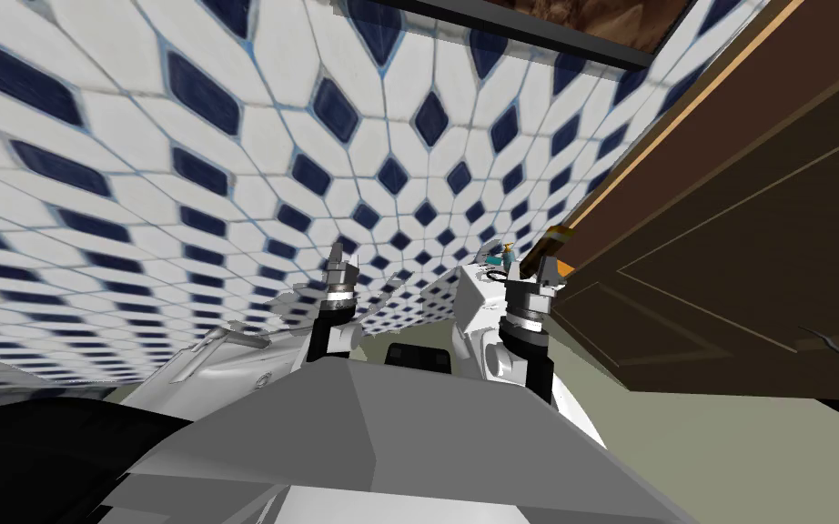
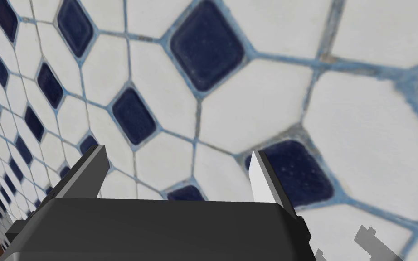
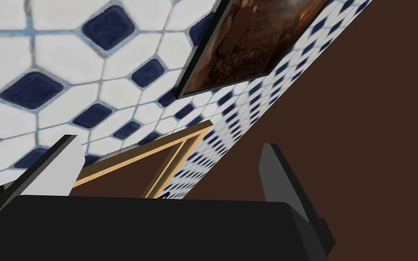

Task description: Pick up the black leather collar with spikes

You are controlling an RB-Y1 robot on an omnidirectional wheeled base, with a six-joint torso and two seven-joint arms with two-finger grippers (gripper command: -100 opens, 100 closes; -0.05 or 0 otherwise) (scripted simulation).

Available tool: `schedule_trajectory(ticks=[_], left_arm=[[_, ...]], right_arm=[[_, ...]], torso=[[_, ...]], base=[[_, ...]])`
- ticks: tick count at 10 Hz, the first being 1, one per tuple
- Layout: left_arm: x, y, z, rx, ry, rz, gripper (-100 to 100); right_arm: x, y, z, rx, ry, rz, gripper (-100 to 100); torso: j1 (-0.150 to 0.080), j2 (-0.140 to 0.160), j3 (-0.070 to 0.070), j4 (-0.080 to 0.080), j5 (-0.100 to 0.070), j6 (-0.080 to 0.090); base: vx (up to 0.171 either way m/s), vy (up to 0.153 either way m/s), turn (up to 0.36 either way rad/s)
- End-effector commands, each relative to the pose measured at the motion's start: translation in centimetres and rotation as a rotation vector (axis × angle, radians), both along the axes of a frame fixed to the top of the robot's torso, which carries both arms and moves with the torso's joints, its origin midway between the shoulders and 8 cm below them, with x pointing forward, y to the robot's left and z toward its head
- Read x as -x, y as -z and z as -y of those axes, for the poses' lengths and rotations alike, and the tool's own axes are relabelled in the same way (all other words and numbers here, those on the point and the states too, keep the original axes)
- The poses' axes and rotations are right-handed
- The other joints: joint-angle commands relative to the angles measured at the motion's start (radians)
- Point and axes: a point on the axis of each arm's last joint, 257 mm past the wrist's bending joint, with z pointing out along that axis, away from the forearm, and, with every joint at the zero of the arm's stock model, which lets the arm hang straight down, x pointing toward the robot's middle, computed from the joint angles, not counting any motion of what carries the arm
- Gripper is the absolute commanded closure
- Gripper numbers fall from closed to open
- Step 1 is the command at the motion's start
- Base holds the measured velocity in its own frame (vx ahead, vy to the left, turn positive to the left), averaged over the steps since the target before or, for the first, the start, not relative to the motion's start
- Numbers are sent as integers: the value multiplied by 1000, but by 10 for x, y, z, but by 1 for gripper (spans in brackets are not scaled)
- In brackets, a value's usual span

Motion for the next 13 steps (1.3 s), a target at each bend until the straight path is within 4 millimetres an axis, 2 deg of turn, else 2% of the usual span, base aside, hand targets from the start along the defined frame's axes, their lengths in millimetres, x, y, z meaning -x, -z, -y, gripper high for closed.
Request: schedule_trajectory(ticks=[1,7,8,10,11,13], left_arm=[[0,0,0,0,0,0,0],[0,0,0,0,0,0,0],[0,0,0,0,0,0,0],[0,0,0,0,0,0,0],[0,0,0,0,0,0,0],[0,0,0,0,0,0,0]], right_arm=[[-4,4,1,73,11,-19,-100],[-20,25,17,425,116,-94,-100],[-20,25,16,434,112,-95,-100],[-27,34,27,591,165,-120,-100],[-27,34,27,600,161,-120,-100],[-34,44,41,763,220,-146,-100]], torso=[[0,0,0,0,0,0],[-1,0,0,0,0,0],[-1,0,0,0,0,0],[-1,0,0,0,0,0],[-1,0,0,0,0,0],[-1,0,0,0,0,0]], base=[[1,-3,-78],[-3,-7,-101],[0,-3,-36],[3,-3,-83],[3,-1,-31],[5,-1,-71]])
